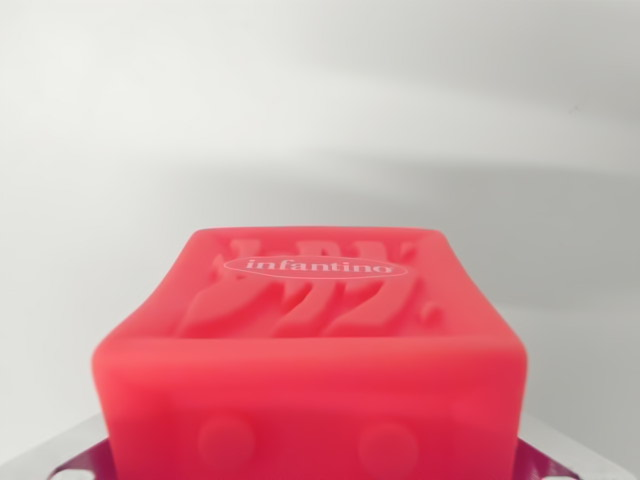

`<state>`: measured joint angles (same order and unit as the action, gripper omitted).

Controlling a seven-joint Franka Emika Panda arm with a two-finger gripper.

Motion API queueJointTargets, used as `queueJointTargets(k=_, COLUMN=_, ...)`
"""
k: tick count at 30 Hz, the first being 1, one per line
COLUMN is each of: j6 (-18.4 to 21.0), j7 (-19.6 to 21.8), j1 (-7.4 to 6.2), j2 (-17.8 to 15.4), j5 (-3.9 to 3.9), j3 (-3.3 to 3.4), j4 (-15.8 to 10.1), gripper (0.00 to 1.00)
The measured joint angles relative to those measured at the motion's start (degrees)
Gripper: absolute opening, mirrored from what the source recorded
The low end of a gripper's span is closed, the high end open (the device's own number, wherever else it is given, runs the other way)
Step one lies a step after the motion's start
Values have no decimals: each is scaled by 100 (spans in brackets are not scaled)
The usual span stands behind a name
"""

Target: Destack cube

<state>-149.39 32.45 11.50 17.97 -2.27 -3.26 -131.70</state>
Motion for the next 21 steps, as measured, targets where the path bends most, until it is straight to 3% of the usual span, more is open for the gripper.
queueJointTargets(k=21, j6=-70, j7=-479, j1=426, j2=76, j5=0, j3=15, j4=-2, gripper=0)
